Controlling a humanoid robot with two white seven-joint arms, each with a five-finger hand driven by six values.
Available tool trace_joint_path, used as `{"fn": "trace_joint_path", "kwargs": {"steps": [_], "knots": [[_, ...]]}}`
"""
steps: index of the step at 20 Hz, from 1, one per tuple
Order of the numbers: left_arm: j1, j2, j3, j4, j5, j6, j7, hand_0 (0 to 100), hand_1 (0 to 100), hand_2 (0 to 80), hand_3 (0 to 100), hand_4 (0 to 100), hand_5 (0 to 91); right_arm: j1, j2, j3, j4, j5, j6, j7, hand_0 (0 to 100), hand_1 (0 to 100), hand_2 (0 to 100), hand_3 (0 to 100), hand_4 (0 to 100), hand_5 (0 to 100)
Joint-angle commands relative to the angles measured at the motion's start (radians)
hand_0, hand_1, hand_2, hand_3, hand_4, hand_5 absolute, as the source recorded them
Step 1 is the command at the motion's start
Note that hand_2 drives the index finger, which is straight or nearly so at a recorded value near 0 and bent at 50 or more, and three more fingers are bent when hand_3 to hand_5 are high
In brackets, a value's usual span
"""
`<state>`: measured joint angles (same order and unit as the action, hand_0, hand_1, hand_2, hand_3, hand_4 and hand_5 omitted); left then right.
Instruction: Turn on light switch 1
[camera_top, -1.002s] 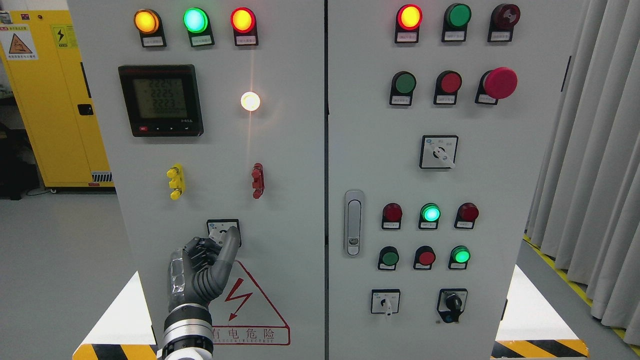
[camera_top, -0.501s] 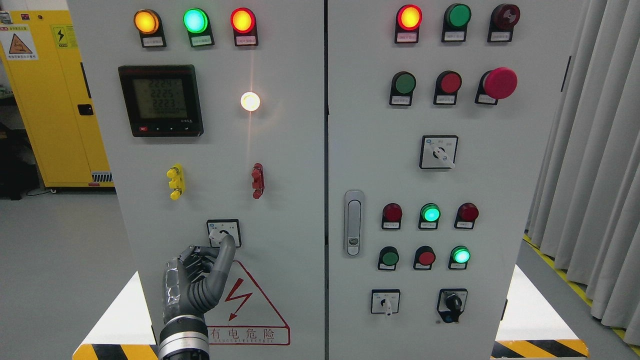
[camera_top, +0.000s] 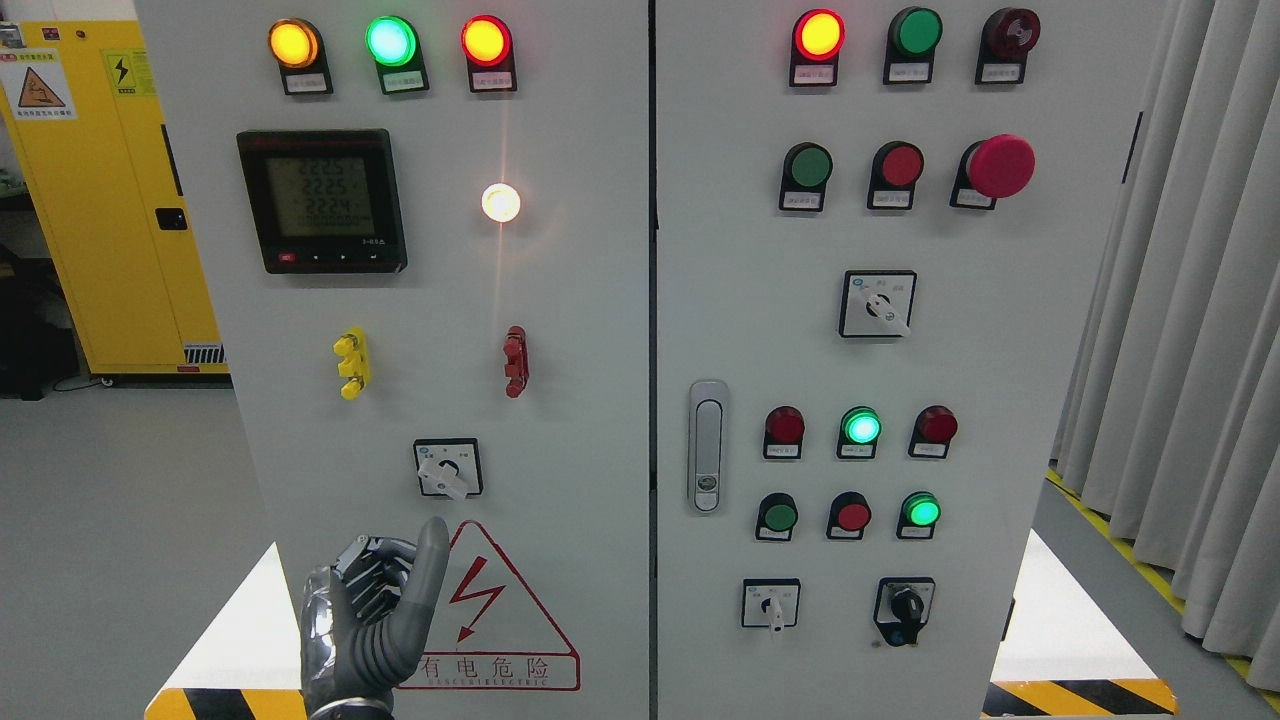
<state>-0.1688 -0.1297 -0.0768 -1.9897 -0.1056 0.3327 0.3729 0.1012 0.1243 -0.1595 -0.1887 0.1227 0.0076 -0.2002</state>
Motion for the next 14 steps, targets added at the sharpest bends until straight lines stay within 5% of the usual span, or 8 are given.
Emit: {"fn": "trace_joint_path", "kwargs": {"steps": [1,8,14], "knots": [[0.187,0.033,0.014,-0.02,0.042,-0.096,-0.014,15,51,68.5,98,83,79.3,0.0,0.0,0.0,0.0,0.0,0.0,0.001,0,50,4,0,0,0],[0.432,0.094,0.029,0.069,0.089,-0.303,-0.055,15,49,67.2,92,86,81.8,0.0,0.0,0.0,0.0,0.0,0.0,0.001,0,50,4,0,0,0],[0.564,0.168,0.045,0.337,0.219,-0.478,-0.112,16,48,63.7,94,90,80.6,0.0,0.0,0.0,0.0,0.0,0.0,-0.001,0,50,4,0,0,0]]}}
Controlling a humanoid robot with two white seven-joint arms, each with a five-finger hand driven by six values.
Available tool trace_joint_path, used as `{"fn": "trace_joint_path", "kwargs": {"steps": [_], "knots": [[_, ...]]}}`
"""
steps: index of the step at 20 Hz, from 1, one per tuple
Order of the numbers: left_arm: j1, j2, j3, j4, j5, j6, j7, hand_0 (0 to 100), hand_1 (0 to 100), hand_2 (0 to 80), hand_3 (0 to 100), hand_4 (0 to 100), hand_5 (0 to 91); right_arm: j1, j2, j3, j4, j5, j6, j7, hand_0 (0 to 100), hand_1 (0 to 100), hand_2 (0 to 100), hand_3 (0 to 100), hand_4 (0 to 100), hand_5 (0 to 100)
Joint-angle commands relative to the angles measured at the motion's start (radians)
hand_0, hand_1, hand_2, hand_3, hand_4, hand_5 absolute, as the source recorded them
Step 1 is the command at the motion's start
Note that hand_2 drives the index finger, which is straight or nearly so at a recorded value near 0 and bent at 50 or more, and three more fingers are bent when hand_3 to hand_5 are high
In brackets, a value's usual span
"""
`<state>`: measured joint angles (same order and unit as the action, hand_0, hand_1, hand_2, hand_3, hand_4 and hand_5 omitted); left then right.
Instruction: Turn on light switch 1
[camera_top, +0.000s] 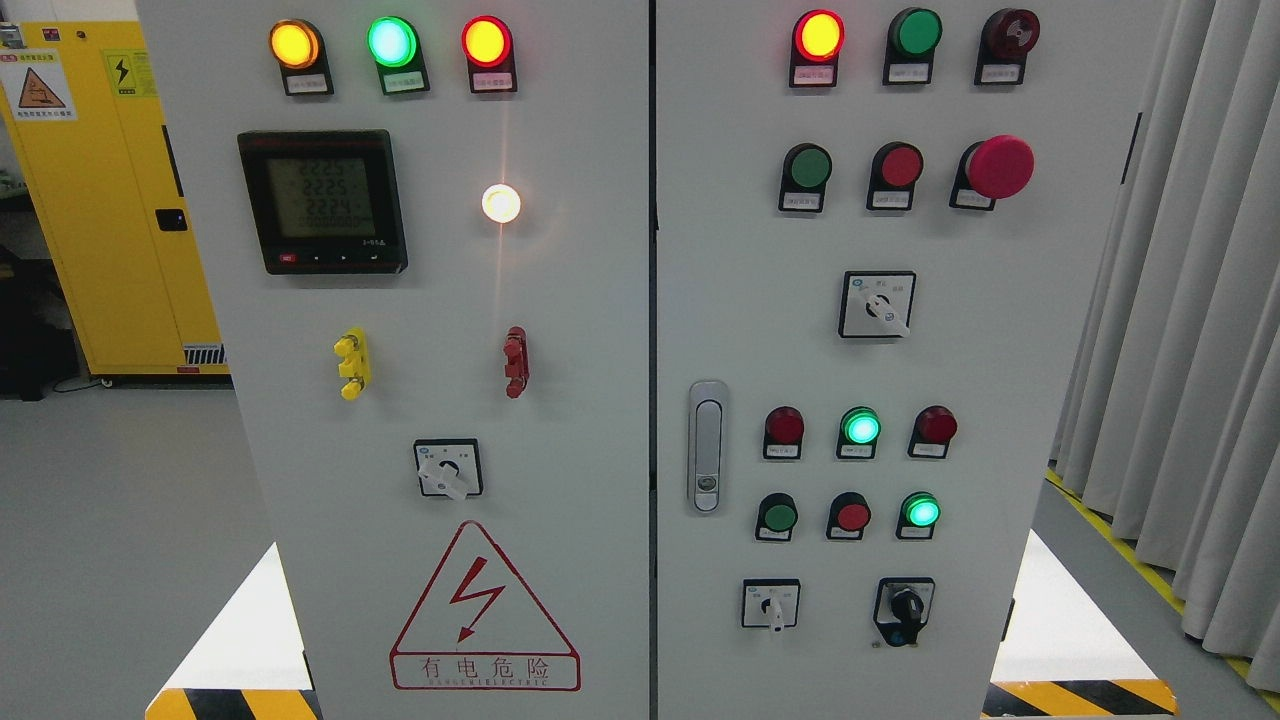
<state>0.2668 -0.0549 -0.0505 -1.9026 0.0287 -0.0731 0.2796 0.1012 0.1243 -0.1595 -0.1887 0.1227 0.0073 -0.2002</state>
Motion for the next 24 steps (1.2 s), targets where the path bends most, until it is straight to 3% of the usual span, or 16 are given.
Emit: {"fn": "trace_joint_path", "kwargs": {"steps": [1,7,9,12,14,16,18,24], "knots": [[0.138,0.096,0.018,0.311,0.092,-0.1,-0.028,16,48,61.6,93,89,78.7,0.0,0.0,0.0,0.0,0.0,0.0,0.001,0,50,4,0,0,0],[0.167,0.115,0.017,0.728,0.092,-0.315,-0.106,16,46,53.4,86,87,65.4,0.0,0.0,0.0,0.0,0.0,0.0,0.001,0,50,4,0,0,0],[0.166,0.113,0.014,0.85,0.092,-0.332,-0.141,15,46,53.2,85,86,61.6,0.0,0.0,0.0,0.0,0.0,0.0,0.001,0,50,4,0,0,0],[0.147,0.101,0.018,1.031,0.096,-0.333,-0.235,12,46,51.6,81,83,52.6,0.0,0.0,0.0,0.0,0.0,0.0,0.001,0,50,4,0,0,0],[0.111,0.099,0.012,1.169,0.094,-0.332,-0.272,16,44,46.4,76,78,45.2,0.0,0.0,0.0,0.0,0.0,0.0,0.001,0,50,4,0,0,0],[0.068,0.101,0.008,1.32,0.092,-0.329,-0.322,22,42,32.0,61,60,23.6,0.0,0.0,0.0,0.0,0.0,0.0,0.001,0,50,4,0,0,0],[0.025,0.101,0.012,1.44,0.094,-0.32,-0.367,25,43,24.6,49,47,2.3,0.0,0.0,0.0,0.0,0.0,0.0,0.001,0,50,4,0,0,0],[-0.087,0.102,0.006,1.68,0.083,-0.241,-0.445,31,42,12.2,29,34,0.0,0.0,0.0,0.0,0.0,0.0,0.0,0.001,0,50,4,0,0,0]]}}
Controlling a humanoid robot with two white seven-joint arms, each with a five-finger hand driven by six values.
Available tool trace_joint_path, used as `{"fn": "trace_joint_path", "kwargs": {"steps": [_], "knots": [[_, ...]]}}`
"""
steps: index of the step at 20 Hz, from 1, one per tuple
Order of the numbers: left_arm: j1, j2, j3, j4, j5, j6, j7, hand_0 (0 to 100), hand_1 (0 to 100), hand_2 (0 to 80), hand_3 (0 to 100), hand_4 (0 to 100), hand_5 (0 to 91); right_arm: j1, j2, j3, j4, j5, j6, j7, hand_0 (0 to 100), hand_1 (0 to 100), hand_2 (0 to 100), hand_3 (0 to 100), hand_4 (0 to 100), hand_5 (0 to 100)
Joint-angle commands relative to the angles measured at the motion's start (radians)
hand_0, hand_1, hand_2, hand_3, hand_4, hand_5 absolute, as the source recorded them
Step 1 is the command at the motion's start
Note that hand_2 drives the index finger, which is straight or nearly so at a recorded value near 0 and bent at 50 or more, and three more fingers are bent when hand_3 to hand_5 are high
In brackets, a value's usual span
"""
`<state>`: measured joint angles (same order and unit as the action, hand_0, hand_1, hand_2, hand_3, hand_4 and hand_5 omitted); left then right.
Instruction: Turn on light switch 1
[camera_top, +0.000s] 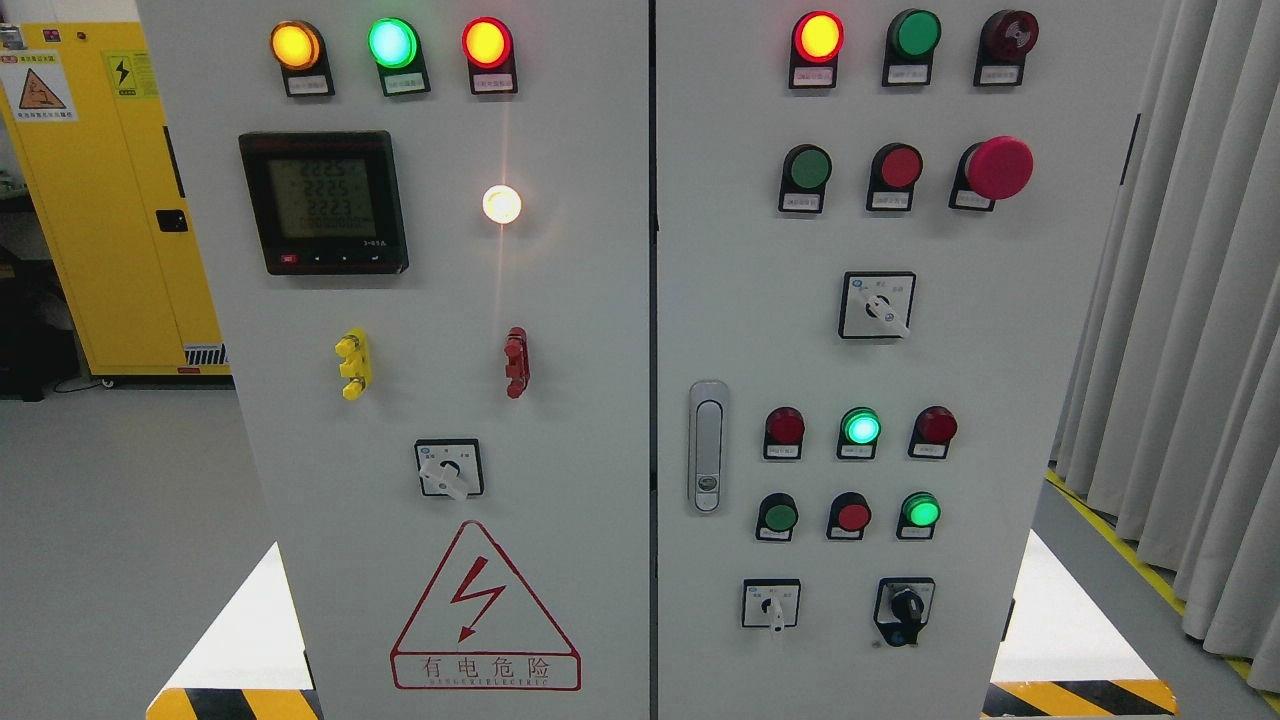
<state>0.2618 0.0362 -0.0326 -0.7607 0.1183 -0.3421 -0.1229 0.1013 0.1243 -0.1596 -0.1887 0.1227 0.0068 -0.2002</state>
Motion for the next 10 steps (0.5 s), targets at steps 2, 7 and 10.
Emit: {"fn": "trace_joint_path", "kwargs": {"steps": [2,7,10], "knots": [[-0.092,0.01,-0.012,0.581,-0.008,0.05,-0.107,33,41,7.0,22,30,0.0,0.0,0.0,0.0,0.0,0.0,0.001,-0.001,0,50,4,0,0,0],[-0.112,0.008,-0.009,0.59,-0.002,0.211,-0.196,36,38,0.0,0,14,0.0,0.0,0.0,0.0,0.0,0.0,0.001,-0.001,0,50,4,0,0,0],[-0.112,-0.018,-0.009,0.59,-0.002,0.218,-0.185,38,32,0.0,0,0,0.0,0.0,0.0,0.0,0.0,0.0,0.001,0.001,0,50,4,0,0,0]]}}
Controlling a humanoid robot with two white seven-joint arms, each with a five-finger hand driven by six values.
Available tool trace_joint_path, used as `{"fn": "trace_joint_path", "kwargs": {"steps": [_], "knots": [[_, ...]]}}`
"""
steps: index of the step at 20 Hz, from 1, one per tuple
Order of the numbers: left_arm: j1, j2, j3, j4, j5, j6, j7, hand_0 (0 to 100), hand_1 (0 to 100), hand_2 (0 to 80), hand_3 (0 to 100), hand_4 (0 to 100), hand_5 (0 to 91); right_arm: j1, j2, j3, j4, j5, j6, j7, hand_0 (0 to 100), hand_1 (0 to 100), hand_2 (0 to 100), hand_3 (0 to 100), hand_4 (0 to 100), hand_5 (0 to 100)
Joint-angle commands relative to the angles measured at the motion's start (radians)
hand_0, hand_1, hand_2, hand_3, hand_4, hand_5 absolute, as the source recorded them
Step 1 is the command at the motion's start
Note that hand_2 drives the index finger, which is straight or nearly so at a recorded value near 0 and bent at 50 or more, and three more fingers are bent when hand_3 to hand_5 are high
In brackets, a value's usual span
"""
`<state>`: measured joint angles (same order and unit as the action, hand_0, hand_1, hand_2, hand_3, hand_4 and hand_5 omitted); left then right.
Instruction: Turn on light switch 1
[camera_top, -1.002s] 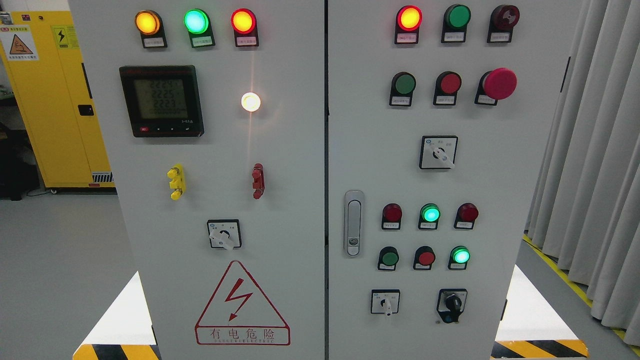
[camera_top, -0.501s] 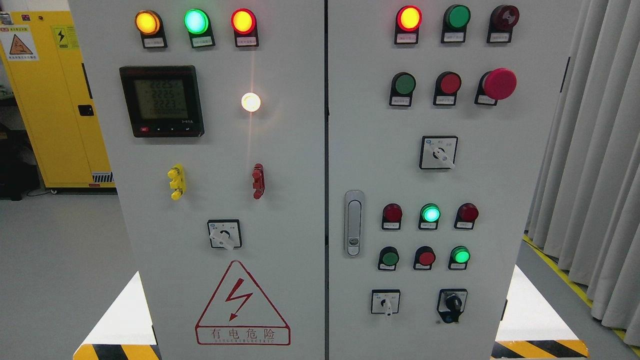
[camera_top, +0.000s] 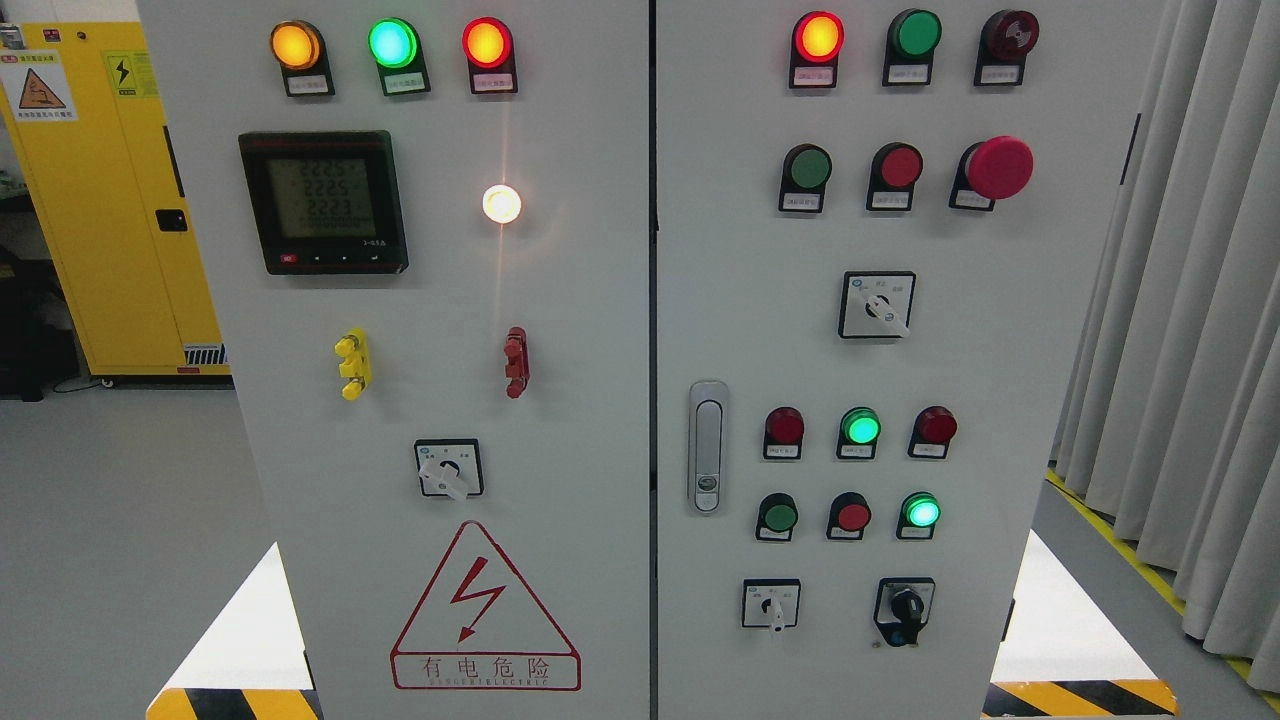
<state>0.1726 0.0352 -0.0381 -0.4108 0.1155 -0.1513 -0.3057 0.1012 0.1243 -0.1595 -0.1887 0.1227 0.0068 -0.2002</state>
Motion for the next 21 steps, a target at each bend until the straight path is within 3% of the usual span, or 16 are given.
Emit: {"fn": "trace_joint_path", "kwargs": {"steps": [1,4,7,21], "knots": [[-0.022,-0.018,-0.005,0.24,0.001,0.03,0.011,39,30,0.0,0,0,0.0,0.0,0.0,0.0,0.0,0.0,0.001,0.001,0,50,4,0,0,0],[-0.038,-0.021,0.0,0.248,0.001,0.041,0.056,38,20,0.0,0,0,0.0,0.0,0.0,0.0,0.0,0.0,0.001,0.001,0,50,4,0,0,0],[-0.064,-0.049,-0.005,0.296,0.003,0.047,0.059,35,15,0.0,0,0,0.0,0.0,0.0,0.0,0.0,0.0,0.001,0.001,0,50,4,0,0,0],[-0.082,-0.04,-0.058,0.294,-0.01,0.047,0.059,29,11,0.0,0,0,0.0,0.0,0.0,0.0,0.0,0.0,0.001,0.001,0,50,4,0,0,0]]}}
